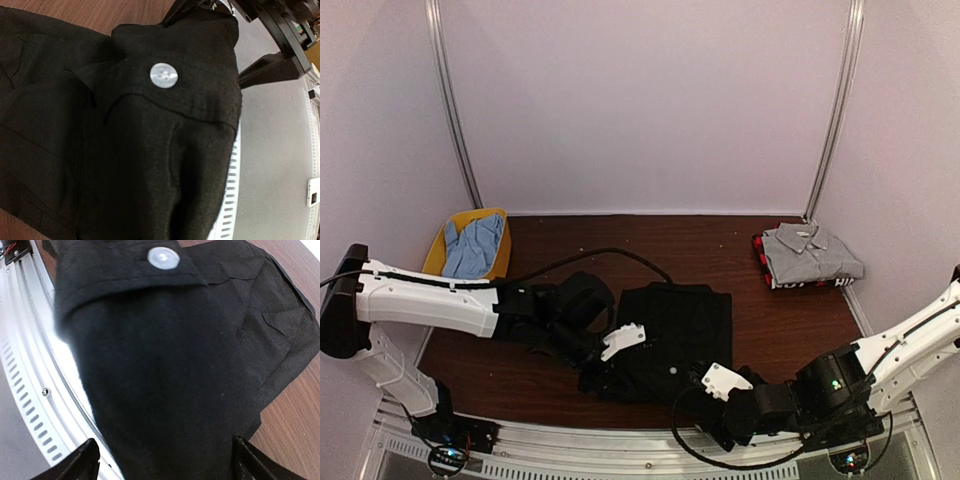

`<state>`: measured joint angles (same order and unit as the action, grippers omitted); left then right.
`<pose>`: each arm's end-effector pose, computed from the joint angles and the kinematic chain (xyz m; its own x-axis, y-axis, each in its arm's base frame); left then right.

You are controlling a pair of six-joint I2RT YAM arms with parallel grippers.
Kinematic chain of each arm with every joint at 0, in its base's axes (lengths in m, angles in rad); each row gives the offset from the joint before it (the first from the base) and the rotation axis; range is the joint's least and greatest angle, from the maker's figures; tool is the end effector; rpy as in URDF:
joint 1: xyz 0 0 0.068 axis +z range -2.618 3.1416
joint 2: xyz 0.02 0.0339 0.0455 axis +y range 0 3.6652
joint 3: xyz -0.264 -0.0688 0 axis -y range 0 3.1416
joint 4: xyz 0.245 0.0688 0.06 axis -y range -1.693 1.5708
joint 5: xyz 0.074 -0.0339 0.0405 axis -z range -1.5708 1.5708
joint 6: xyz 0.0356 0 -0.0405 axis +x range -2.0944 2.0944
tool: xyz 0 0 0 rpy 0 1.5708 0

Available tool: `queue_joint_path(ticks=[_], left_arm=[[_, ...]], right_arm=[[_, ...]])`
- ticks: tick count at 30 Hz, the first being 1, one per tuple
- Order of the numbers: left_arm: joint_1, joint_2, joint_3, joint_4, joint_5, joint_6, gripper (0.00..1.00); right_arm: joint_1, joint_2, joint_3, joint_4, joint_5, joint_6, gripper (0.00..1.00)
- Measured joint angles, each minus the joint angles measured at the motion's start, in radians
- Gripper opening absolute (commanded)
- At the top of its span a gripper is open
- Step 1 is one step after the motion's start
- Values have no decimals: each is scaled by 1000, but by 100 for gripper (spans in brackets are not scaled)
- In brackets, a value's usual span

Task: Fold and stack the long sleeve shirts
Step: Pick up the 2/3-rectangle-folded shirt at the center of the board, then fold the 2/3-rectangle-folded shirt at the center of the board.

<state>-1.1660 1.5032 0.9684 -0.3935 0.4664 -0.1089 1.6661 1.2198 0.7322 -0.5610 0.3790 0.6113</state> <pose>0.1062 -0.2884 0.2189 -0.4142 0.7202 -0.5565 0.8874 0.1835 -0.4230 -0.0085 0.2274 0.2068 -0.4733 -0.6518 -0.5925 -0.8191 0.5732 0.0237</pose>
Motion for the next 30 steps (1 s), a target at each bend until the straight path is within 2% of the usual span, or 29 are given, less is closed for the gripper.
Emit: queue_joint_path(ticks=[5, 8, 10, 12, 13, 14, 19, 30], left_arm=[[0, -4, 3, -26, 60, 2, 0], [0, -5, 3, -32, 92, 2, 0], [0, -5, 3, -38, 103, 4, 0], [0, -5, 3, -44, 111, 6, 0], [0, -5, 3, -48, 114, 6, 0], [0, -5, 3, -51, 117, 6, 0], [0, -23, -13, -58, 135, 6, 0], [-1, -122, -64, -109, 262, -6, 0]], right_arm=[[1, 10, 11, -27, 23, -6, 76], [1, 28, 34, -35, 26, -15, 61], [1, 41, 45, -37, 23, -30, 43], [1, 49, 51, -35, 12, -35, 16], [1, 50, 52, -34, 2, -40, 6], [1, 49, 53, -33, -9, -45, 1], [1, 40, 56, -11, -86, -55, 0], [-16, -41, 43, 126, -359, -58, 0]])
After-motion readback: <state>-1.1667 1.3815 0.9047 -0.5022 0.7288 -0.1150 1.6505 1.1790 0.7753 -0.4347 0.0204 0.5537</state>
